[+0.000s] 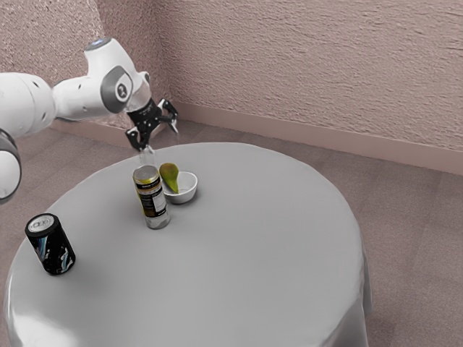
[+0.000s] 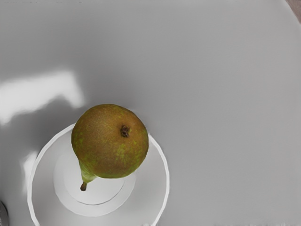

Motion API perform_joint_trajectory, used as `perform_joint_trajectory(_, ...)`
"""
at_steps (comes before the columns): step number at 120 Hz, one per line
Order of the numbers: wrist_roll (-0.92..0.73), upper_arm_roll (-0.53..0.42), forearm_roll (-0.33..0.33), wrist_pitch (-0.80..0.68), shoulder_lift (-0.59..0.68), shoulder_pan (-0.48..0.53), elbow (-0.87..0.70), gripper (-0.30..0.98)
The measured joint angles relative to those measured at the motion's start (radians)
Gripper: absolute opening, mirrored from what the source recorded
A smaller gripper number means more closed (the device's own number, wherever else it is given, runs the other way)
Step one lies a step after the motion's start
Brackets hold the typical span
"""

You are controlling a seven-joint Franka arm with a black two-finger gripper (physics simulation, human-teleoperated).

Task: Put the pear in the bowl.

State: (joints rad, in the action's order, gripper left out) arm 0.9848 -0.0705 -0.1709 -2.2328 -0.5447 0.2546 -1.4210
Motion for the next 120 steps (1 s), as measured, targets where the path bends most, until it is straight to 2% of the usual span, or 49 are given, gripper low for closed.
perform_joint_trajectory(20,-0.002,0.0,0.028,0.054,0.06,-0.003,0.013,0.68)
perform_joint_trajectory(36,-0.006,0.001,0.055,0.146,0.213,-0.012,-0.021,0.68)
perform_joint_trajectory(51,-0.046,0.015,0.065,0.297,0.347,-0.018,-0.046,0.68)
perform_joint_trajectory(72,-0.198,0.015,0.119,0.435,0.427,-0.015,-0.104,0.69)
perform_joint_trajectory(97,-0.405,-0.001,0.187,0.502,0.576,-0.029,-0.262,0.69)
perform_joint_trajectory(120,-0.552,0.0,0.209,0.522,0.596,-0.074,-0.287,0.69)
